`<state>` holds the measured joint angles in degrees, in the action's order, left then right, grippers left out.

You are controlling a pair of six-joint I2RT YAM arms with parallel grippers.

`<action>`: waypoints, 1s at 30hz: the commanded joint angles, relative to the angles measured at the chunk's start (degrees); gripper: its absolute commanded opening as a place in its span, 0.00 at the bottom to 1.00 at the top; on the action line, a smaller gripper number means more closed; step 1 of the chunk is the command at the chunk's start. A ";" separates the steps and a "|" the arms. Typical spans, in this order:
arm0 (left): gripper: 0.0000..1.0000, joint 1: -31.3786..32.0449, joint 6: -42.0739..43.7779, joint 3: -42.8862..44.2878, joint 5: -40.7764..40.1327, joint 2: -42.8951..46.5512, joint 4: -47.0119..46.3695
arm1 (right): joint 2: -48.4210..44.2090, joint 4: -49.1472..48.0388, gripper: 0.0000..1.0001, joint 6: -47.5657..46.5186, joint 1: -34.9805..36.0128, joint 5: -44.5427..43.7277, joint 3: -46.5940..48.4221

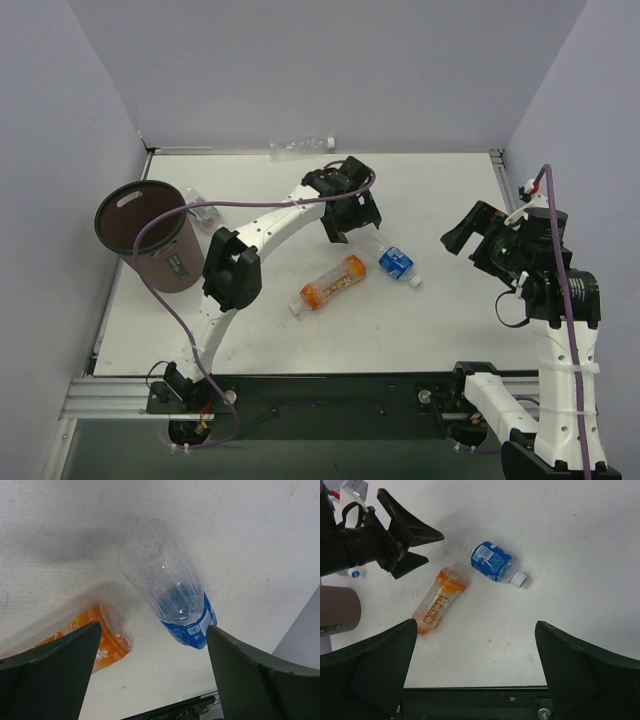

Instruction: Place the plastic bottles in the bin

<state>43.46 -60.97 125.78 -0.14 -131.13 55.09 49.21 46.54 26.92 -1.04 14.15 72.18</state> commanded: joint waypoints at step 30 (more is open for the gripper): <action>0.45 -2.59 0.03 0.26 -18.02 3.32 -11.84 | -0.34 -0.49 0.98 0.77 2.09 2.46 1.64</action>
<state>41.58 -65.34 125.69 -7.11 -138.89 45.19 49.23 46.57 27.57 -0.38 16.56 72.20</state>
